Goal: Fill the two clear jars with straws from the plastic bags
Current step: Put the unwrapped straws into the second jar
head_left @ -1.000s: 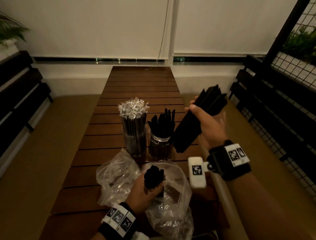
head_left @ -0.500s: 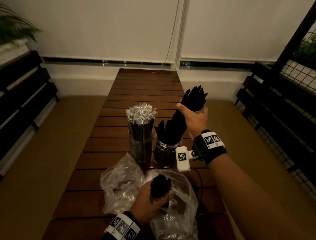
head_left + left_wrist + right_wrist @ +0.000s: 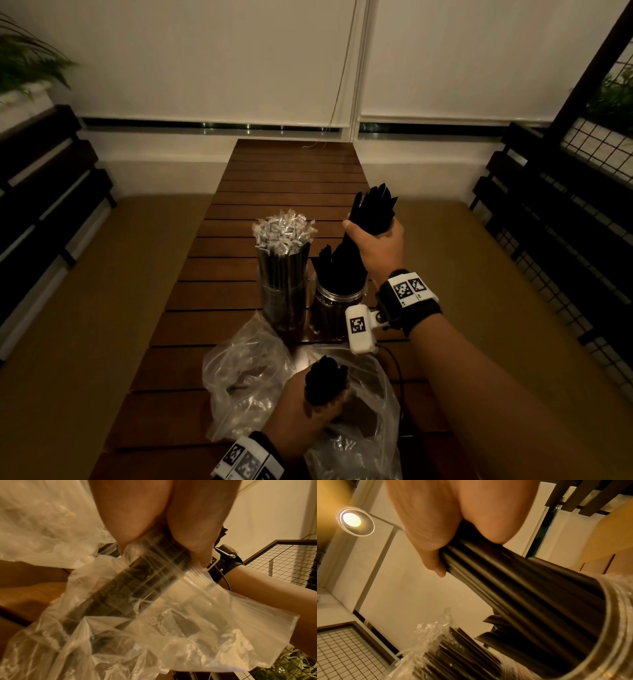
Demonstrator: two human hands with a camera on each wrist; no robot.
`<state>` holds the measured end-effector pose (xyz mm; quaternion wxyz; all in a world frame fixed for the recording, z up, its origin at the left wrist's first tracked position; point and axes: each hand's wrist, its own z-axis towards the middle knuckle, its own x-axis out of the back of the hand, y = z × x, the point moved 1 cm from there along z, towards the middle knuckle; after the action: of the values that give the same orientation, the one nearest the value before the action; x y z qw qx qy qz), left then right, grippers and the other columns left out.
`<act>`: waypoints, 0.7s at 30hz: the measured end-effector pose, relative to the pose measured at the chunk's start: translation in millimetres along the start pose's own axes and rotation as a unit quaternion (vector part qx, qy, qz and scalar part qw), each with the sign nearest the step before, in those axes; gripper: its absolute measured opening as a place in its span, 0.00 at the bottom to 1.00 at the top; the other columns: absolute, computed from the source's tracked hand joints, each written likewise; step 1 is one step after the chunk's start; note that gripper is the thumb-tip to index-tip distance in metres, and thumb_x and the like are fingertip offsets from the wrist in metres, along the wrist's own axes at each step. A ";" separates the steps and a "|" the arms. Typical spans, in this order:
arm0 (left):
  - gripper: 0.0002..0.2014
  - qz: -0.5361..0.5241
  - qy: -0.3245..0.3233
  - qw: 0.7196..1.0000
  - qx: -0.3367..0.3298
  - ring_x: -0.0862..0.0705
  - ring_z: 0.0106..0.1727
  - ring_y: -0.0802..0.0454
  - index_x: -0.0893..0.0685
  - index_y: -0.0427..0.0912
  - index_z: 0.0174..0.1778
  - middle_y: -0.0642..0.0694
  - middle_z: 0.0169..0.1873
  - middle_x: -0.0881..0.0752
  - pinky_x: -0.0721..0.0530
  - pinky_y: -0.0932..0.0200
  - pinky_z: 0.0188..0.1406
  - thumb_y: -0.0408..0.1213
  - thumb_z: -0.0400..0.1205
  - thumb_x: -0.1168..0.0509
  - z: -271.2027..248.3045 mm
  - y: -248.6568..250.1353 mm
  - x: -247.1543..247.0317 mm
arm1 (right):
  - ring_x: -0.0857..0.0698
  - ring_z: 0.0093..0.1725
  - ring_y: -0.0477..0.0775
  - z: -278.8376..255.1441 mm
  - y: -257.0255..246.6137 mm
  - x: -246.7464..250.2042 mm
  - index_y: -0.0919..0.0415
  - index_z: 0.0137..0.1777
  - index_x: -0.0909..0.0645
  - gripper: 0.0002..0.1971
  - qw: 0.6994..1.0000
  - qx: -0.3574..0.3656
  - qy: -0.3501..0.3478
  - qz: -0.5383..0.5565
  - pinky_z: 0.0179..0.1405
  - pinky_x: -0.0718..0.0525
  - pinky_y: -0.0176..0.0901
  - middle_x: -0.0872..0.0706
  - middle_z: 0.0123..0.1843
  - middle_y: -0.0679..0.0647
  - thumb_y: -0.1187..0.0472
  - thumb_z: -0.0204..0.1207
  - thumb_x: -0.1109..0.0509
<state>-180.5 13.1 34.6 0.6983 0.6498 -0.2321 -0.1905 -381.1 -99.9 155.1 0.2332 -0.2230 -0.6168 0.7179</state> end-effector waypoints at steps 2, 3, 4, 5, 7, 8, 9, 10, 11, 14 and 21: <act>0.21 0.004 0.001 1.000 -0.004 0.12 0.51 0.46 0.14 0.35 0.49 0.38 0.47 0.11 0.13 0.50 0.55 0.51 0.72 0.29 0.0 1.6 -0.4 | 0.11 0.59 0.53 -2.5 1.6 -1.6 0.60 0.66 0.19 0.23 1.000 -0.001 0.001 -0.003 0.65 0.13 0.58 0.10 0.59 0.52 0.61 0.71 0.18; 0.21 0.009 0.001 1.000 -0.004 0.11 0.51 0.47 0.14 0.35 0.49 0.39 0.47 0.11 0.13 0.51 0.55 0.51 0.72 0.29 0.2 1.2 -0.3 | 0.11 0.59 0.53 -3.6 2.8 -2.3 0.59 0.64 0.18 0.22 1.000 0.005 -0.004 -0.009 0.65 0.13 0.58 0.10 0.58 0.52 0.61 0.71 0.18; 0.20 0.013 0.001 1.000 -0.002 0.11 0.51 0.48 0.13 0.35 0.49 0.39 0.47 0.11 0.13 0.52 0.55 0.50 0.72 0.29 0.3 0.2 0.0 | 0.10 0.57 0.52 -5.0 4.1 -3.1 0.58 0.62 0.18 0.20 1.000 0.013 -0.011 -0.019 0.64 0.12 0.58 0.10 0.56 0.50 0.61 0.71 0.18; 0.19 0.015 0.001 1.000 -0.001 0.11 0.51 0.49 0.13 0.36 0.49 0.39 0.47 0.11 0.13 0.52 0.55 0.49 0.73 0.29 0.7 -1.4 0.1 | 0.10 0.56 0.50 -6.7 5.7 -3.8 0.57 0.60 0.17 0.18 0.999 0.020 -0.018 -0.031 0.63 0.12 0.58 0.10 0.54 0.49 0.61 0.72 0.19; 0.12 0.026 0.000 1.000 0.000 0.11 0.51 0.52 0.13 0.38 0.50 0.42 0.48 0.11 0.12 0.56 0.53 0.43 0.76 0.28 1.5 -5.2 0.5 | 0.10 0.55 0.49 -9.9 10.7 -4.5 0.55 0.58 0.17 0.16 0.998 0.030 -0.025 -0.054 0.63 0.12 0.58 0.09 0.53 0.48 0.60 0.72 0.19; 0.09 0.031 -0.002 1.000 -0.001 0.11 0.51 0.54 0.13 0.40 0.50 0.44 0.48 0.11 0.13 0.61 0.52 0.39 0.77 0.28 1.7 -6.3 0.8 | 0.10 0.56 0.49 -11.0 12.7 -4.7 0.54 0.58 0.16 0.16 0.997 0.032 -0.026 -0.065 0.63 0.12 0.58 0.09 0.53 0.48 0.59 0.72 0.19; 0.07 0.032 -0.005 0.999 -0.002 0.11 0.52 0.54 0.13 0.42 0.50 0.46 0.48 0.11 0.14 0.64 0.52 0.37 0.78 0.28 1.9 -6.4 1.0 | 0.10 0.56 0.49 -11.8 14.6 -5.0 0.54 0.58 0.16 0.17 0.996 0.035 -0.028 -0.077 0.63 0.12 0.58 0.09 0.54 0.48 0.57 0.71 0.19; 0.06 0.031 -0.009 0.999 -0.004 0.11 0.52 0.54 0.13 0.43 0.50 0.46 0.48 0.11 0.14 0.64 0.52 0.36 0.78 0.29 2.0 -5.4 1.3 | 0.10 0.57 0.49 -12.5 16.1 -5.5 0.53 0.58 0.16 0.17 0.995 0.040 -0.033 -0.090 0.64 0.12 0.58 0.08 0.54 0.47 0.55 0.70 0.19; 0.06 0.029 -0.012 0.999 -0.005 0.11 0.53 0.53 0.13 0.43 0.50 0.46 0.48 0.11 0.14 0.63 0.53 0.36 0.78 0.29 2.1 -4.3 1.5 | 0.10 0.57 0.48 -13.3 17.1 -6.1 0.51 0.57 0.16 0.17 0.993 0.047 -0.037 -0.101 0.64 0.12 0.58 0.08 0.54 0.47 0.53 0.70 0.19; 0.09 0.019 -0.012 1.000 -0.009 0.11 0.52 0.52 0.13 0.42 0.50 0.45 0.48 0.11 0.14 0.61 0.53 0.40 0.77 0.29 1.3 -0.1 2.5 | 0.10 0.55 0.49 -15.4 18.5 -4.8 0.44 0.51 0.17 0.13 0.990 0.063 -0.028 -0.123 0.61 0.11 0.58 0.09 0.52 0.46 0.49 0.68 0.19; 0.11 0.003 0.001 1.000 -0.002 0.11 0.51 0.50 0.13 0.36 0.50 0.41 0.48 0.11 0.14 0.63 0.52 0.38 0.76 0.29 -0.4 -0.1 1.8 | 0.11 0.58 0.51 -17.7 26.9 -2.5 0.48 0.56 0.16 0.18 0.989 0.027 -0.033 -0.138 0.63 0.12 0.59 0.09 0.55 0.47 0.47 0.68 0.19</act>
<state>-178.7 12.5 34.7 0.7006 0.6476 -0.2333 -0.1881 -369.9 -91.1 126.1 0.3156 -0.1052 -0.6293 0.7023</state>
